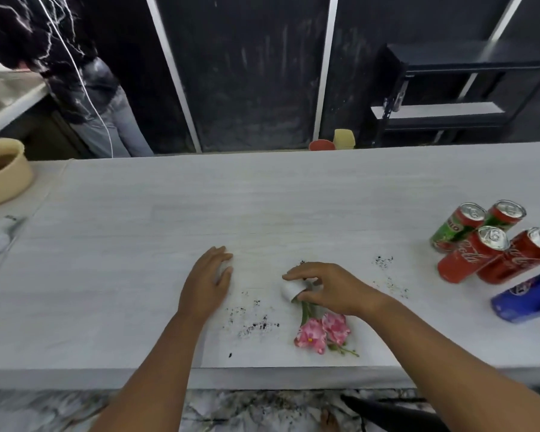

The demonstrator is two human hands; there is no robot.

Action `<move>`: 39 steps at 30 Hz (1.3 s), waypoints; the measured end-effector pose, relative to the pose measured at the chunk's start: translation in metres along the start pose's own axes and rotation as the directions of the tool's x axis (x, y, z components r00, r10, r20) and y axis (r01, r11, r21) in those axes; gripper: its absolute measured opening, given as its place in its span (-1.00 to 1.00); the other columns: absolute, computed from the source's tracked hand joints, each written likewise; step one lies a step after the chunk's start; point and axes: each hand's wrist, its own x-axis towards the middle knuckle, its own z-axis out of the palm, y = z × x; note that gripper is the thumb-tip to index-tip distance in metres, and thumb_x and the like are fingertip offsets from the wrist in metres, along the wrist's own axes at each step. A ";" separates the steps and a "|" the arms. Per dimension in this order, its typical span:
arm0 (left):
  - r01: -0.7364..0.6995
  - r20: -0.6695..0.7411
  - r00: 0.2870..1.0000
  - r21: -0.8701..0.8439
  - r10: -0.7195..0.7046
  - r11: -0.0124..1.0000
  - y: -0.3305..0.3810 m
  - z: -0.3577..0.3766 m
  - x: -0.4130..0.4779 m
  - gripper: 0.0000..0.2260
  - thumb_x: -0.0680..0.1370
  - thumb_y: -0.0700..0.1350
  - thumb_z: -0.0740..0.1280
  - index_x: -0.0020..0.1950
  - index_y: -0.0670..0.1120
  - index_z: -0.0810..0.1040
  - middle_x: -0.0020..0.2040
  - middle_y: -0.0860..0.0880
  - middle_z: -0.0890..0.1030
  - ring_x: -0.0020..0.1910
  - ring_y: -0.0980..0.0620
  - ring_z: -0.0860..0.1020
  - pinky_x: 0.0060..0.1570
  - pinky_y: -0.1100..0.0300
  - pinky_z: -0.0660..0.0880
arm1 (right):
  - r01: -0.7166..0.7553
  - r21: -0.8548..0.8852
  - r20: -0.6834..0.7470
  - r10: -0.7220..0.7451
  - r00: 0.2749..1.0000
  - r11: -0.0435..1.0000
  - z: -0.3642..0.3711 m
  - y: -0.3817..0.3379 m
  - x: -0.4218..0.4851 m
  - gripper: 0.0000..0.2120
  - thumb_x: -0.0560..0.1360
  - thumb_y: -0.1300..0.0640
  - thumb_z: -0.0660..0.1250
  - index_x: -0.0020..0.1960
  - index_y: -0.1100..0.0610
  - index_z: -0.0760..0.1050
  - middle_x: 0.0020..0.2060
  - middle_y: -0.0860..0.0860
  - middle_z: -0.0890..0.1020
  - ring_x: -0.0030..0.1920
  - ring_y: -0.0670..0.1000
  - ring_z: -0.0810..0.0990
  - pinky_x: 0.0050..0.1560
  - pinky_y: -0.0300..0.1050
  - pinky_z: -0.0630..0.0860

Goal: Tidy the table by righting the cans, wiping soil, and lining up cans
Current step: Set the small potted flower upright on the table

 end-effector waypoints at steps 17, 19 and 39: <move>-0.021 -0.027 0.999 0.018 0.022 1.000 -0.012 0.007 0.001 -0.69 0.72 -0.05 0.38 0.47 0.05 0.63 0.56 0.13 0.53 0.65 0.12 0.34 0.59 0.20 0.22 | -0.079 0.251 -0.417 0.182 0.891 0.965 0.002 0.019 -0.015 -0.89 0.54 -0.16 0.53 0.03 -0.39 0.71 0.02 -0.11 0.58 -0.09 -0.16 0.64 -0.11 -0.35 0.58; -0.022 -0.030 0.999 0.013 0.023 1.000 -0.012 0.008 0.001 -0.70 0.71 -0.06 0.39 0.46 0.05 0.64 0.56 0.14 0.53 0.65 0.12 0.34 0.58 0.20 0.22 | -0.074 0.292 -0.426 0.198 0.883 0.954 0.002 0.021 -0.016 -0.85 0.58 -0.10 0.51 0.04 -0.38 0.72 0.04 -0.17 0.58 -0.08 -0.04 0.64 -0.08 -0.32 0.58; -0.028 -0.041 0.999 0.009 0.029 1.000 -0.014 0.008 0.001 -0.70 0.71 -0.05 0.40 0.45 0.06 0.65 0.55 0.15 0.54 0.64 0.12 0.36 0.59 0.12 0.30 | -0.027 0.564 -0.383 0.291 0.877 0.825 -0.005 0.026 -0.023 -0.59 0.52 0.23 0.59 0.32 -0.04 0.67 0.12 0.06 0.76 -0.02 0.17 0.77 -0.13 -0.17 0.70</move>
